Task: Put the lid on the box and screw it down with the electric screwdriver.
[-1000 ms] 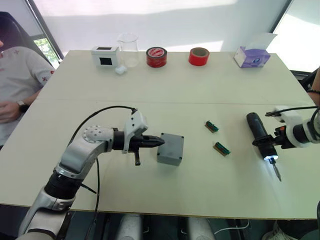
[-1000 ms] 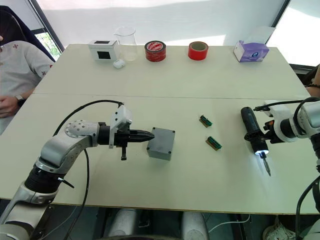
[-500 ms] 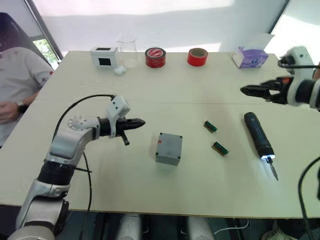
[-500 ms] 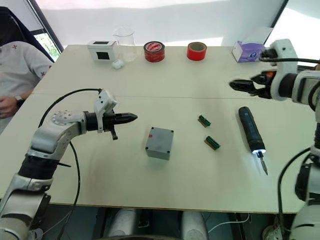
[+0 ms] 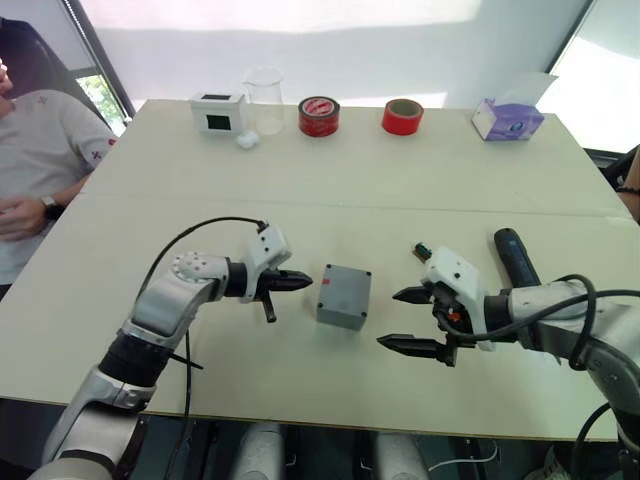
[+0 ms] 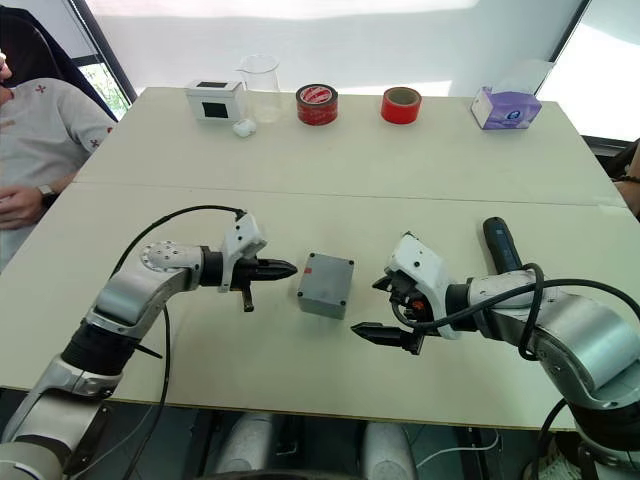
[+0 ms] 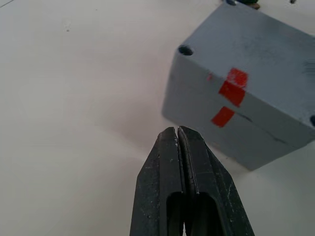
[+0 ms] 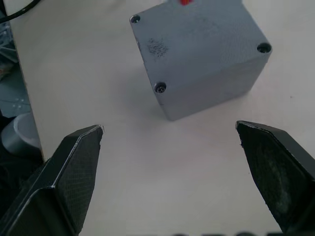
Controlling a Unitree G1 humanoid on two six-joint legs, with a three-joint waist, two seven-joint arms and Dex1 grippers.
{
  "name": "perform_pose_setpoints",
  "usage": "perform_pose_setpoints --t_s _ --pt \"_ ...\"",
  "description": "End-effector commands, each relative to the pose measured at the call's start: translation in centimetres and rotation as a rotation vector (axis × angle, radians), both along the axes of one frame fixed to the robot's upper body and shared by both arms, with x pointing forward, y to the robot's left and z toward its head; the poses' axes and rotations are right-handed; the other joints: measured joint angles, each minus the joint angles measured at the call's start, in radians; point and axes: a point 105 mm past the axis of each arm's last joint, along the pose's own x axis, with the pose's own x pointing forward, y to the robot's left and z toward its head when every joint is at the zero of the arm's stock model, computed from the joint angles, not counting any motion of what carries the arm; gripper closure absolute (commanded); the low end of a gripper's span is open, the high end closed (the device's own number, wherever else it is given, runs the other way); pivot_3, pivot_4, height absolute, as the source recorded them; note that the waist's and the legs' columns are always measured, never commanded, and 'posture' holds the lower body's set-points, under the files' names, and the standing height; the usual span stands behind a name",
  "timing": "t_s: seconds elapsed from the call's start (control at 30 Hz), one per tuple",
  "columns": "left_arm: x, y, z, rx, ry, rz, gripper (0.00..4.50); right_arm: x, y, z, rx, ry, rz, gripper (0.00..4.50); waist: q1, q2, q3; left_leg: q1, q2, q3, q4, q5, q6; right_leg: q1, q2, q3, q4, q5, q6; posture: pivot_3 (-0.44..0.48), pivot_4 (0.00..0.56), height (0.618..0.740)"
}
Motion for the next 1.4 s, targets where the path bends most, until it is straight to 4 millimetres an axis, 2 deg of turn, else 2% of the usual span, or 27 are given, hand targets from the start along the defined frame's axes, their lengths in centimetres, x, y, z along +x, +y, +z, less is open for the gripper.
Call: perform_pose_setpoints --t_s 0.03,0.17,0.27,0.43,0.53,0.67,0.73,0.87,1.03,1.2,1.4 --pt "0.4 -0.9 1.2 0.009 -0.069 -0.045 4.50 -0.2 1.2 -0.2 0.015 -0.025 0.041 0.08 0.002 0.000 0.000 0.000 0.000 0.000 0.000 0.000 0.000 0.000 0.000 0.000 0.000 0.000 0.000 0.000 0.150 0.715" --pt "1.2 -2.5 1.5 -0.016 -0.083 -0.073 4.50 -1.0 2.5 -1.3 0.026 0.019 0.077 0.08 0.004 0.000 0.000 0.000 0.000 -0.001 0.000 0.000 0.000 0.000 0.000 0.000 0.000 0.000 0.000 0.000 0.150 0.715" --pt "1.8 -3.8 1.8 -0.051 -0.077 -0.095 4.50 -1.4 3.5 -1.3 0.060 0.026 0.103 0.08 0.002 -0.001 0.000 -0.001 0.000 -0.001 0.003 0.000 0.001 0.001 0.000 0.000 0.001 0.000 0.000 0.000 0.150 0.715" --pt "3.2 -4.2 1.4 -0.051 -0.081 -0.084 4.50 -1.3 3.9 -1.1 0.085 0.023 0.100 0.08 0.001 -0.001 0.000 -0.001 0.000 -0.001 0.005 -0.001 0.002 0.001 0.001 0.000 0.001 0.000 0.000 0.000 0.150 0.715" --pt "4.3 -3.1 1.5 -0.018 -0.107 -0.049 4.50 -0.7 2.9 -0.6 0.061 -0.005 0.070 0.08 0.001 -0.001 0.000 -0.001 0.001 -0.001 0.006 -0.002 0.004 0.001 0.001 -0.001 0.002 0.000 0.000 0.000 0.150 0.715" --pt "5.1 -0.3 1.7 0.023 -0.131 0.016 4.50 0.1 0.8 0.7 0.022 -0.052 0.031 0.08 0.001 -0.001 0.000 -0.001 0.001 -0.001 0.007 -0.004 0.007 0.001 0.001 0.000 0.002 0.000 0.000 0.000 0.150 0.715" --pt "4.7 0.9 1.5 0.045 -0.126 0.027 4.50 0.7 -0.1 0.9 -0.004 -0.084 0.006 0.08 0.000 -0.001 0.000 -0.001 0.001 -0.001 0.007 -0.004 0.008 0.001 0.001 -0.001 0.002 0.000 0.000 0.000 0.150 0.715" --pt "1.7 1.3 0.7 0.055 -0.062 -0.036 4.50 2.9 -1.1 -0.6 -0.077 -0.133 -0.034 0.08 -0.003 0.000 0.000 -0.001 0.002 0.000 0.007 -0.004 0.007 0.001 0.001 -0.001 0.001 0.000 0.000 0.000 0.150 0.715" --pt "-1.1 0.3 0.2 0.032 0.005 -0.083 4.50 4.0 -0.1 -2.0 -0.067 -0.154 0.005 0.08 0.002 -0.001 0.000 -0.002 0.002 0.000 0.009 -0.001 0.003 0.002 0.001 -0.001 0.002 0.000 0.000 0.000 0.150 0.715" --pt "-0.9 -1.2 -0.3 0.023 0.010 -0.079 4.50 2.8 1.4 -3.0 -0.040 -0.112 0.097 0.08 0.002 -0.001 0.000 -0.002 0.002 0.000 0.011 -0.002 0.004 0.003 0.001 -0.001 0.002 0.000 0.000 0.000 0.150 0.715" --pt "0.0 -1.6 -0.6 0.026 0.010 -0.068 4.50 1.8 1.8 -3.3 -0.031 -0.078 0.136 0.08 0.001 -0.001 0.000 -0.002 0.002 0.000 0.011 -0.002 0.004 0.003 0.001 -0.001 0.003 0.000 0.000 0.000 0.150 0.715"
